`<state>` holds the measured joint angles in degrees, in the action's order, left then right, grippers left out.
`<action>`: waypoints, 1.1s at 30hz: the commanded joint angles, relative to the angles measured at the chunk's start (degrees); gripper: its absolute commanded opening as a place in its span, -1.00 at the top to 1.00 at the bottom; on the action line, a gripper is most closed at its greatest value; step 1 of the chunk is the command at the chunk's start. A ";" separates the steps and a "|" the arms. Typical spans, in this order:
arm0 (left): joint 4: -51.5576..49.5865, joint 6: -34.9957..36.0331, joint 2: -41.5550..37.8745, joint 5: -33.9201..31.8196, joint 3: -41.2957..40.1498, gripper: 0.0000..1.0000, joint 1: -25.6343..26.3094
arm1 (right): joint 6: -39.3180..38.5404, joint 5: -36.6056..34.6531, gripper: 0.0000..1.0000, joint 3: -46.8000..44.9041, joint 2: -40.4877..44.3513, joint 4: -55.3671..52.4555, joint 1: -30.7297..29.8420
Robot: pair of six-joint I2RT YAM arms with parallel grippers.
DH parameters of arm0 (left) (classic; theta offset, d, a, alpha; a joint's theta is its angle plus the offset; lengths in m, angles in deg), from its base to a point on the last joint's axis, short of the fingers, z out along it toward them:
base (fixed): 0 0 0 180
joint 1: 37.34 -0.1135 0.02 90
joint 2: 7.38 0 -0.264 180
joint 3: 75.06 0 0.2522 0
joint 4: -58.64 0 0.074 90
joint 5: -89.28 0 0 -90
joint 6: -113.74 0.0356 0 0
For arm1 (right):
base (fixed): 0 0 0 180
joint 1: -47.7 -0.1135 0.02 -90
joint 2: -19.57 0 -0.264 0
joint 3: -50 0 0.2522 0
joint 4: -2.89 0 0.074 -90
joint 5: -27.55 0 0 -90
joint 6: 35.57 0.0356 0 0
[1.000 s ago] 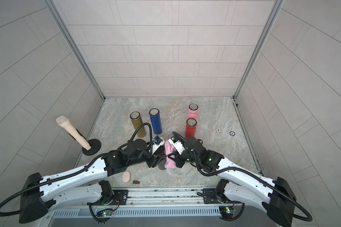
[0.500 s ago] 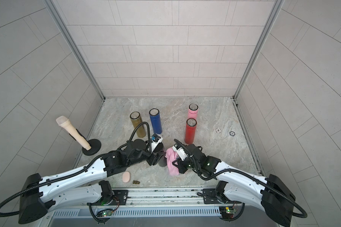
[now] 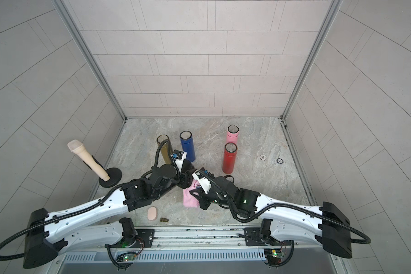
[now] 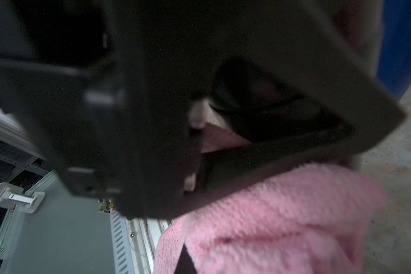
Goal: Wipe the surface of the thermos
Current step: Wipe the dirt from the surface of the thermos.
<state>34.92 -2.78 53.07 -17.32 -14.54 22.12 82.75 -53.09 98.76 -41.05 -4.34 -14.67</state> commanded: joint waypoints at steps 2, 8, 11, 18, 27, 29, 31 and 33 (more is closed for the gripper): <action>-1.43 -6.63 -0.26 -5.42 4.59 1.00 1.86 | 2.22 -9.41 1.00 -3.17 -5.41 2.87 -0.12; -7.99 -11.00 0.35 -11.00 8.43 1.00 1.93 | 8.45 -9.98 1.00 -8.29 -10.28 9.37 -0.49; -9.26 -12.57 0.98 -12.03 9.38 1.00 1.98 | 7.83 -10.58 1.00 -6.86 -9.60 8.39 -1.06; -9.83 -13.29 3.99 -11.94 10.37 1.00 2.15 | 5.37 -12.30 1.00 -1.38 -1.04 5.51 -1.37; -10.74 -6.21 5.51 -7.88 12.88 1.00 1.96 | 9.07 -13.22 1.00 -1.05 -2.62 -1.94 -0.15; -11.18 -2.25 4.95 -7.27 13.35 1.00 1.97 | 11.23 -13.45 1.00 -3.25 -3.60 -4.13 -0.03; -10.45 2.93 4.27 -5.01 13.21 1.00 1.90 | 13.15 -13.81 1.00 -5.86 -3.94 -4.42 0.13; -10.23 7.05 3.60 -2.83 13.14 1.00 1.89 | 14.30 -13.89 1.00 -7.82 -4.09 -4.89 0.90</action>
<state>22.66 -3.48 58.86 -22.72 -3.61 23.91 93.31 -65.13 92.95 -44.92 -5.90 -14.50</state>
